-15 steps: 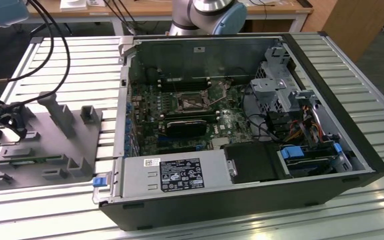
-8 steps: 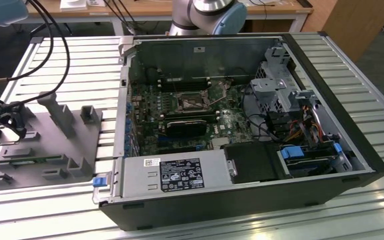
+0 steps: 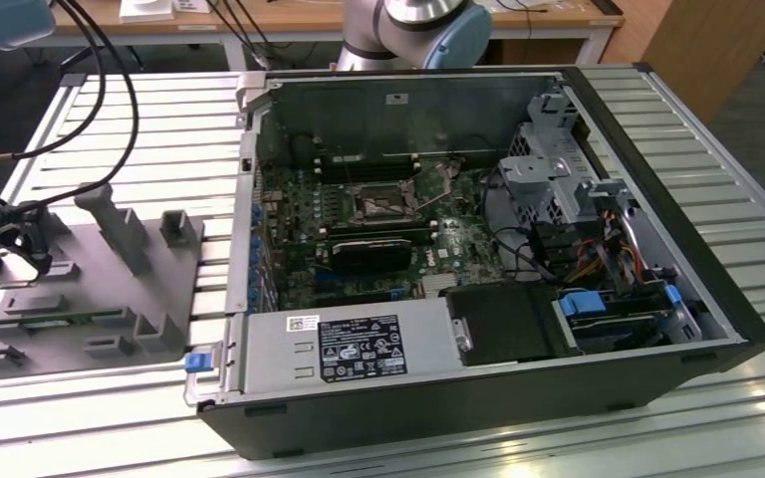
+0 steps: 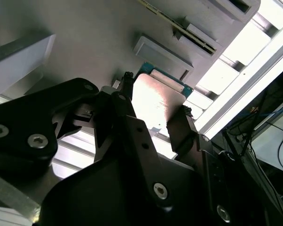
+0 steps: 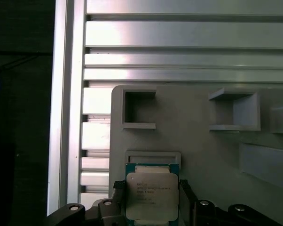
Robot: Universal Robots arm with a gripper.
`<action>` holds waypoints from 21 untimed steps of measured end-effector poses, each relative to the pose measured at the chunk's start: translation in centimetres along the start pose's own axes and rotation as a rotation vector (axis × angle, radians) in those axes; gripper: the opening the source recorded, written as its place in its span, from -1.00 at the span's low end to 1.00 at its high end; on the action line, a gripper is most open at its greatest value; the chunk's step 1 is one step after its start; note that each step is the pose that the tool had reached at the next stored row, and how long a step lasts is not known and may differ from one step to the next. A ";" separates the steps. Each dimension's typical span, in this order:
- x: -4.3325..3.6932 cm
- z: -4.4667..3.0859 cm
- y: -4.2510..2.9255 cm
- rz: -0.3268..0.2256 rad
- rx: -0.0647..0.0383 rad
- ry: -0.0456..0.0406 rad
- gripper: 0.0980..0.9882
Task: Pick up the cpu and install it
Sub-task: 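Pick up the cpu and move it towards the insertion slot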
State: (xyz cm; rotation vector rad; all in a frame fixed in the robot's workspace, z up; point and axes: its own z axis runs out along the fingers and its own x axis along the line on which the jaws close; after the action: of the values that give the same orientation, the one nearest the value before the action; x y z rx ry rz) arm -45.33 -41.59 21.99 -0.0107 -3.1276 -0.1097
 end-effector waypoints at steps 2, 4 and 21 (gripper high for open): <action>0.00 -0.09 0.01 0.000 0.000 0.0002 0.00; 0.00 -0.19 0.01 0.000 0.000 0.0001 0.00; 0.01 -0.95 0.07 0.000 0.000 0.0000 0.00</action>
State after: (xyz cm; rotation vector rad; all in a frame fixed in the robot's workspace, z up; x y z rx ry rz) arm -45.33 -41.59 22.94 -0.0107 -3.1276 -0.1097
